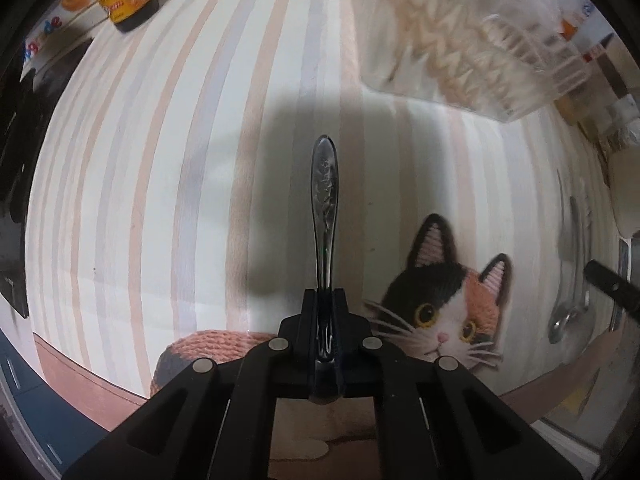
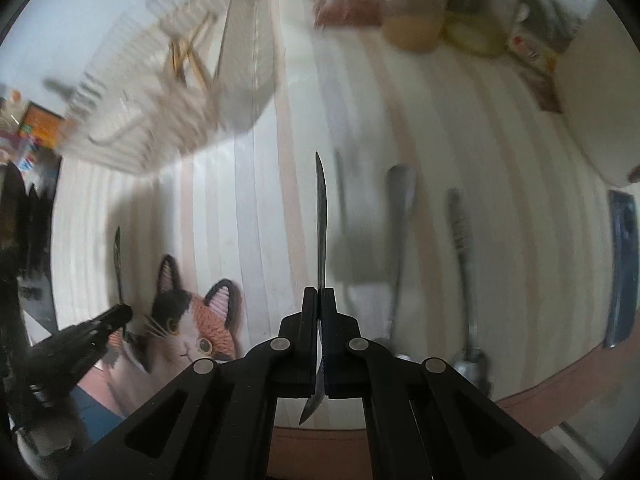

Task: Organize utensils
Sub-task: 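Carry both spoons into the clear basket and open both grippers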

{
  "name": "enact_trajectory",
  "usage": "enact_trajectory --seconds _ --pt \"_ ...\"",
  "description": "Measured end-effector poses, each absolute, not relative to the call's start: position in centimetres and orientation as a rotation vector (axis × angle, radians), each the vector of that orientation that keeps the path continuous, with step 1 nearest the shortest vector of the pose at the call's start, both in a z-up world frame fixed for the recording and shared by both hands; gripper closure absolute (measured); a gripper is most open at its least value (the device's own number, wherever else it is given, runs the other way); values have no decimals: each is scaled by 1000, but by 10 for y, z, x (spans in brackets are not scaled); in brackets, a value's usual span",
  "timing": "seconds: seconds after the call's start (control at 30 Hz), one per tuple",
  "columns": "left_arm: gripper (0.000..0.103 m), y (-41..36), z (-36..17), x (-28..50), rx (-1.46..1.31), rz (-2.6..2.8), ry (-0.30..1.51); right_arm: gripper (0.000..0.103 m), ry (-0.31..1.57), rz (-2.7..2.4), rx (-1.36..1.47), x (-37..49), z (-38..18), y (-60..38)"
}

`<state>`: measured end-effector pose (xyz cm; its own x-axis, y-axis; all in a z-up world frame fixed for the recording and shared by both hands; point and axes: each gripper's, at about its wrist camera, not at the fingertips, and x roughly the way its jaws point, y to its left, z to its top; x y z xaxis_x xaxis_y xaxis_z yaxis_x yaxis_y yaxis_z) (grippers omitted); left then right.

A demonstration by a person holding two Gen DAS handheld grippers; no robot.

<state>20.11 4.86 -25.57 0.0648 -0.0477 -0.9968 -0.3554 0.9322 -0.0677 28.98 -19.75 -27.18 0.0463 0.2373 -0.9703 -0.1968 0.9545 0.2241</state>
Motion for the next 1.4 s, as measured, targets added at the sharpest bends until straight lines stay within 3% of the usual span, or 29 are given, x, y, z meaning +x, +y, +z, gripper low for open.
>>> enact_trajectory --seconds 0.37,0.87,1.07,1.4 --pt "99 56 -177 200 -340 196 1357 102 1372 303 178 308 -205 -257" --pt "99 88 -66 232 -388 157 1080 102 1242 507 207 337 -133 -181" --pt "99 96 -63 285 -449 100 1073 102 1254 543 225 385 -134 -138" --pt "98 113 -116 360 -440 104 1214 101 1372 495 241 454 -186 -94"
